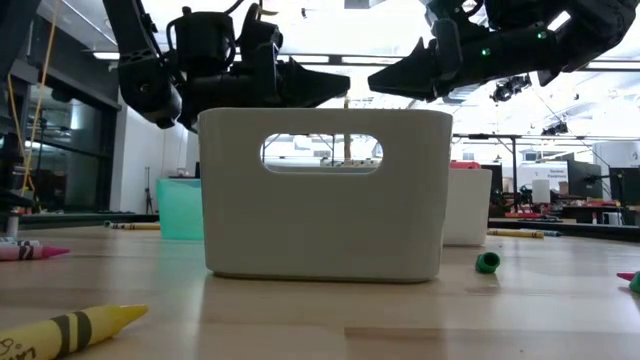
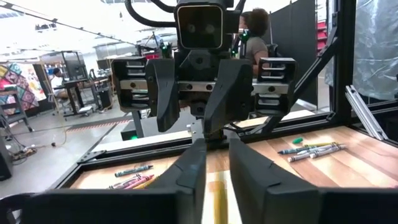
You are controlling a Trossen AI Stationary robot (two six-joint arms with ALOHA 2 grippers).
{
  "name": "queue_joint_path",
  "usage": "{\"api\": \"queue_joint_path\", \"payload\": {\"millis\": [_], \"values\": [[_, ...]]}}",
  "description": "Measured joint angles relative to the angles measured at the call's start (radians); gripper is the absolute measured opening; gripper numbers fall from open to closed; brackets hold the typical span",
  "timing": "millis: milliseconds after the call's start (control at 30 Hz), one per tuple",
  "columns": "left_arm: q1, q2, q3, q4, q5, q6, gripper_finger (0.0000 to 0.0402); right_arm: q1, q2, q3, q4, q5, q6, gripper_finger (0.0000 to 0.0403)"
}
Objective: Sort crayons
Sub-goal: Put the yellow crayon into the white bin
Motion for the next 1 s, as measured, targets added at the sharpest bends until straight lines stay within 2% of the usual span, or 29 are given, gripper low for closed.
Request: {"api": "queue_joint_path", "payload": {"millis": [267,400,533,800,1000], "values": [[0.0,-0.002,0.0,0.0,-0.001,-0.002,0.0134,0.0,0.0,0.0,-0.003,0.0,0.0,0.0135],[0.009,-0.061,-0.003,-0.045,0.001,-0.021,0.0152,0.0,0.0,0.0,-0.033,0.0,0.007,0.0135],[0.029,-0.188,-0.032,-0.158,0.004,-0.025,0.0159,0.0,0.0,0.0,-0.078,0.0,0.024,0.0135],[0.071,-0.525,-0.083,-0.502,0.0,0.009,0.0159,0.0,-0.046,0.0,-0.143,0.0,0.057,0.0135],[0.085,-0.67,-0.101,-0.665,-0.003,0.009,0.0159,0.0,-0.116,0.0,-0.213,0.0,0.105,0.0135]]}}
